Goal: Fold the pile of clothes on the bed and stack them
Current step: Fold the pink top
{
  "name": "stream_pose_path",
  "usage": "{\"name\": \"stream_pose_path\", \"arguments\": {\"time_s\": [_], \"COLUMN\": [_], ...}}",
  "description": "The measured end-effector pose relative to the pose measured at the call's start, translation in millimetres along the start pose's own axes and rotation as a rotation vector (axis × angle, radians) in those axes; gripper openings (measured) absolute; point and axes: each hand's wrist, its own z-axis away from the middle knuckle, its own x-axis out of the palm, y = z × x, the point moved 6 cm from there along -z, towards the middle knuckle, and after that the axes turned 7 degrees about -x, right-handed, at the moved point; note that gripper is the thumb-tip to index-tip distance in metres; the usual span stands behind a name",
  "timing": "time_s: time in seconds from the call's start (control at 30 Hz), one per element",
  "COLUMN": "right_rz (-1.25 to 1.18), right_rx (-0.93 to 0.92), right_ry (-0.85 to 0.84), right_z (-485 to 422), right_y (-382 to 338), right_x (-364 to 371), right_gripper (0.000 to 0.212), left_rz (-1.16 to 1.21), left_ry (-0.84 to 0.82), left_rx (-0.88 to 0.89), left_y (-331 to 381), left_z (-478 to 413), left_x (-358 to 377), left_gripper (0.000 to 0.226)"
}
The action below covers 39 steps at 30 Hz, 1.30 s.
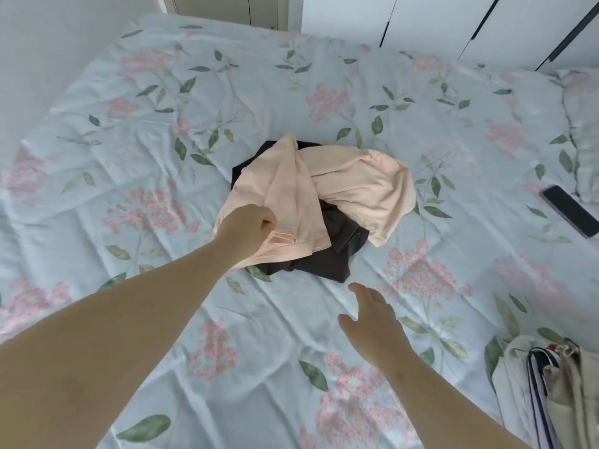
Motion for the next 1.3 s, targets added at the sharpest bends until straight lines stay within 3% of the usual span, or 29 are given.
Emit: {"name": "stream_pose_path", "arguments": {"time_s": [0.1,0.2,0.5,0.67,0.77,0.9,1.07,1.3], "right_rz": [-0.052,-0.047,0.047,-0.001,-0.018,-0.059,-0.126,-0.325], "right_rx": [-0.054,-0.118,-0.098,-0.078,-0.065,-0.059,-0.116,-0.304], "right_ry": [0.052,0.113,0.085,0.067,0.052,0.062,0.142,0.274], "right_z": [11,17,-19,-46,-47,-30,8,93], "right_y": [-24,-40,-19,-8,-3,-7,-47,-150], "right_x": [-28,-47,-20,-10,-7,-20,-80,-189], "right_gripper": [0.054,0.052,0.053,0.053,0.054,0.054,0.055,0.056], "left_rz": [-0.006,0.023,0.095,-0.003,0.067,0.435,0.623,0.964], "left_ry": [-0.040,-0.091,-0.131,-0.135,-0.096,0.101,0.225,0.193], "left_rx": [-0.019,-0.146,-0.299,-0.318,-0.288,-0.247,-0.099,0.069], "left_y": [7,1,-27,-34,-30,-7,55,155], "left_z": [10,12,-9,-28,-24,4,43,125], "left_x": [-20,-16,52,73,65,8,-103,-269], "left_gripper": [0.018,0.023,0.049,0.046,0.034,0.004,0.022,0.015]}}
